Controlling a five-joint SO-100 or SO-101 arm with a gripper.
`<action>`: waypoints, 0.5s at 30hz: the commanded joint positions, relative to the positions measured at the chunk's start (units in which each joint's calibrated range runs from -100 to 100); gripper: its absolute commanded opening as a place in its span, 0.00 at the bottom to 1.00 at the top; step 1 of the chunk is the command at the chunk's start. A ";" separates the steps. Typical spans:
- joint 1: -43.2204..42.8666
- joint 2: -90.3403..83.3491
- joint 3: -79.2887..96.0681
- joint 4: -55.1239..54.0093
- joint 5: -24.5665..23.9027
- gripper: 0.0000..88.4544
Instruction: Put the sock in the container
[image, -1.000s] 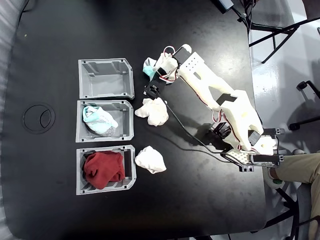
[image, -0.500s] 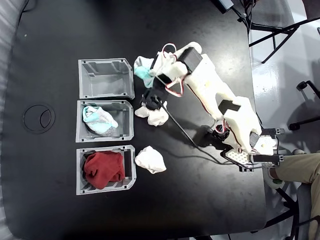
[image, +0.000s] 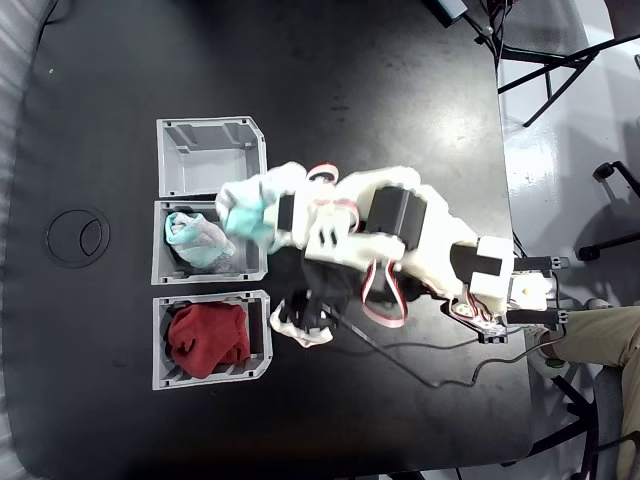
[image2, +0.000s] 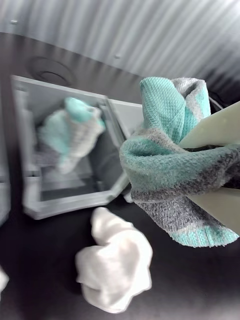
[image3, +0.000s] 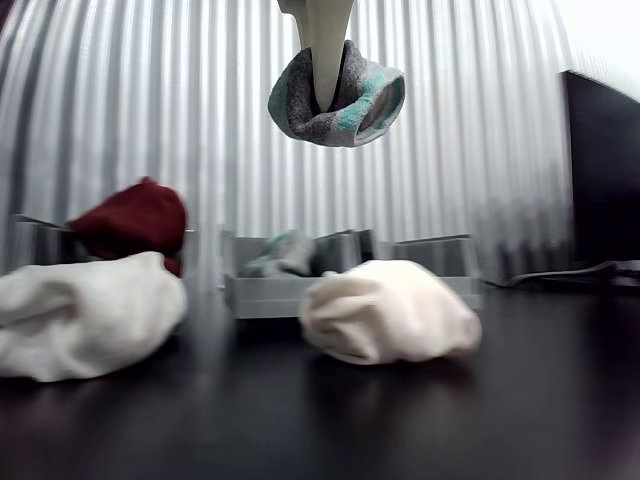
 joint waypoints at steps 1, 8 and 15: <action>-2.02 -1.29 -2.41 -3.53 -0.30 0.02; -2.02 4.99 -2.50 -12.93 -0.30 0.02; -2.58 10.34 -2.50 -17.54 -0.30 0.02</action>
